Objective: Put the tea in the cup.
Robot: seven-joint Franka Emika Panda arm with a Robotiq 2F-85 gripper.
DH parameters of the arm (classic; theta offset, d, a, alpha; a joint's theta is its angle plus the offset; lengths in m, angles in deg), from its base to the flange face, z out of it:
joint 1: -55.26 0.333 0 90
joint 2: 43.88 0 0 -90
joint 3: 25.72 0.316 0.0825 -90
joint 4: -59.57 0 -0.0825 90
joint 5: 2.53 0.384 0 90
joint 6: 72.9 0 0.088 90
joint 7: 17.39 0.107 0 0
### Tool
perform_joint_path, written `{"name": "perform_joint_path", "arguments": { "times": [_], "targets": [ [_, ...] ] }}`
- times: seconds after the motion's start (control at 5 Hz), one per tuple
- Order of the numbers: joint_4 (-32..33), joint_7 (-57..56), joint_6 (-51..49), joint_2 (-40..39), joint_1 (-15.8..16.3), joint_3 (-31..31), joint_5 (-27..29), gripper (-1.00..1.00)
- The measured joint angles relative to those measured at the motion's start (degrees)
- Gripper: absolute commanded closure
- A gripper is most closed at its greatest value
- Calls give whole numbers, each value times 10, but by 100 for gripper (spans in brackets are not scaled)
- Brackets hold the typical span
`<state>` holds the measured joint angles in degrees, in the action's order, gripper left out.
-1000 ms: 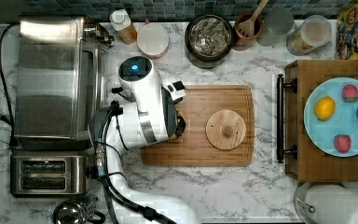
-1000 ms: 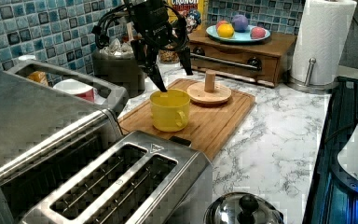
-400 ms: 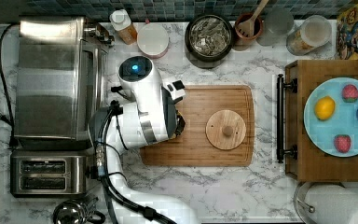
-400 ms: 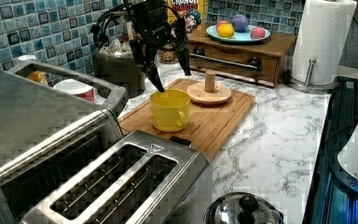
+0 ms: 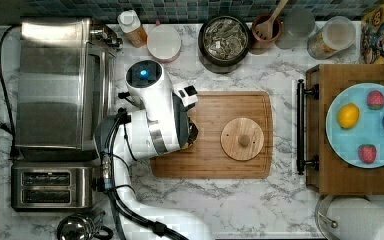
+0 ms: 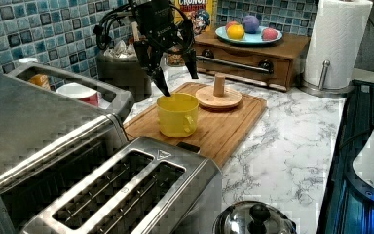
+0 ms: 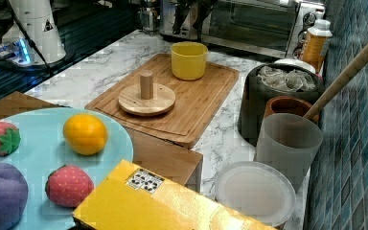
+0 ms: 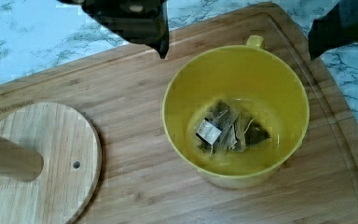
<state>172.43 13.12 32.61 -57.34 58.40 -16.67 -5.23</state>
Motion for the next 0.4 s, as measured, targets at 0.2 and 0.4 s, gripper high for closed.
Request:
{"name": "perform_joint_path", "arguments": {
  "times": [0.2,0.4],
  "targets": [
    [0,0,-8,0,1,0,0,-100],
    [0,0,-11,0,1,2,0,-100]
  ]
}}
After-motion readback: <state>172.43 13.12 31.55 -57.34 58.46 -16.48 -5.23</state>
